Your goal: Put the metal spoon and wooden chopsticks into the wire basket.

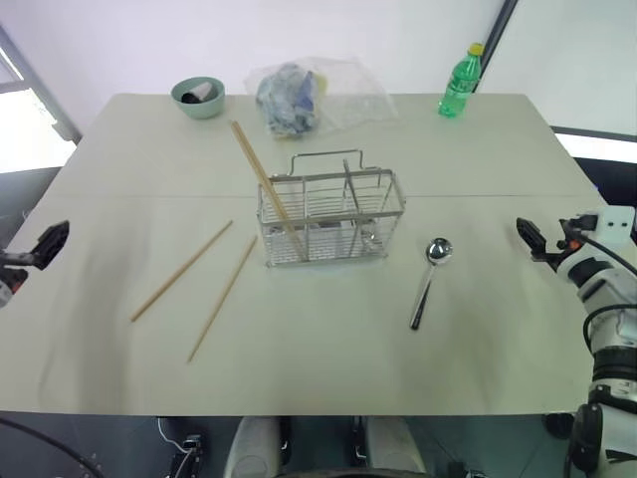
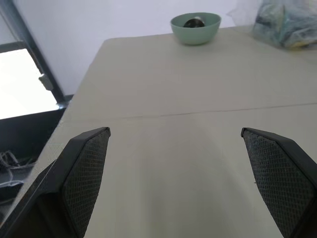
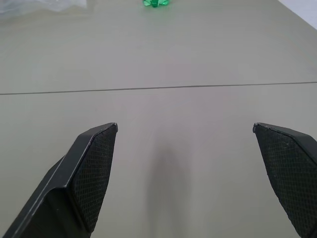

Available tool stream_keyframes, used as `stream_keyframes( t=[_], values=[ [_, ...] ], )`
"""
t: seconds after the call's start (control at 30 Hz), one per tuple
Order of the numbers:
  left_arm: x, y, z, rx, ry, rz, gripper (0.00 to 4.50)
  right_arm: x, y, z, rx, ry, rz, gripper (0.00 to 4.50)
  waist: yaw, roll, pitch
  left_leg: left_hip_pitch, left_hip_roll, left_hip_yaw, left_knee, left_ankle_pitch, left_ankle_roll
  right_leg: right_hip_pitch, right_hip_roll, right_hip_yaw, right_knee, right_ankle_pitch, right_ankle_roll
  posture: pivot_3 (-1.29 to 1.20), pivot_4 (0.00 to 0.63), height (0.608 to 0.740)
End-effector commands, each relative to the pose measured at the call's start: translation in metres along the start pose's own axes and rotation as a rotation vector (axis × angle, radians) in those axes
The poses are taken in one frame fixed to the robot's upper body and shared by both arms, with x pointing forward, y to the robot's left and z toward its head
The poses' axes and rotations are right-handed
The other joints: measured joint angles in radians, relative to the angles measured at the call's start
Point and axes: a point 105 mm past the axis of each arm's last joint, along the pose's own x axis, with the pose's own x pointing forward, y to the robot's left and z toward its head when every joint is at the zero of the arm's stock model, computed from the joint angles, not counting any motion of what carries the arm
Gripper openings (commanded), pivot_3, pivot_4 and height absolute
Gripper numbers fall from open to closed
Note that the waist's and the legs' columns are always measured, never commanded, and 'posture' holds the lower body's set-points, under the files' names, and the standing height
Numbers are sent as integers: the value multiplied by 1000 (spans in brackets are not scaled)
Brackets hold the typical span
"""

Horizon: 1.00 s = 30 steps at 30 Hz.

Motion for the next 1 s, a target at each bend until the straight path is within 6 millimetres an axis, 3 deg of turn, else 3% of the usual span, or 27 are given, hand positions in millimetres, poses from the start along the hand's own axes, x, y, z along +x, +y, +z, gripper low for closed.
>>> stream_keyframes(
  t=[0.03,0.27,0.37,0.53,0.57,0.7,0.87,1.0],
  values=[
    [5,-41,40,66,-96,-159,4482,4,-3,54,-149,-94,56,4500,0,0,0,0,0,0,0,0,0,0,0,0,0,0,0,0,150,722],
    [-2,-126,60,55,-86,-581,4482,8,13,115,-484,-105,263,4500,-4,1,1,0,1,3,-1,0,0,-1,2,2,0,0,0,0,150,722],
    [-14,-170,60,77,-32,-834,4482,8,43,119,-742,-75,469,4500,-5,1,1,1,1,5,0,0,0,-2,3,4,0,0,0,0,150,722],
    [-29,-202,57,82,48,-1060,4482,0,76,96,-1081,-1,757,4500,-4,1,1,1,2,9,0,0,0,-3,4,6,0,0,0,0,150,722],
    [-32,-208,56,81,68,-1118,4482,-6,83,83,-1255,47,858,4500,-4,1,2,1,2,10,0,0,0,-3,4,6,0,0,0,0,150,722],
    [-37,-221,52,107,105,-1231,4482,-20,84,44,-1675,193,1134,4500,-2,3,5,1,1,12,2,1,-2,-3,4,6,0,0,0,0,150,722],
    [-34,-226,52,146,93,-1253,4482,-29,82,24,-1876,251,1332,4500,-5,3,7,1,1,12,2,4,-6,-4,5,7,1,0,0,0,150,722],
    [-36,-230,51,165,106,-1286,4482,-29,99,9,-1982,195,1487,4500,-8,4,9,1,1,13,2,4,-7,-5,5,8,1,0,0,0,150,722]
  ],
)
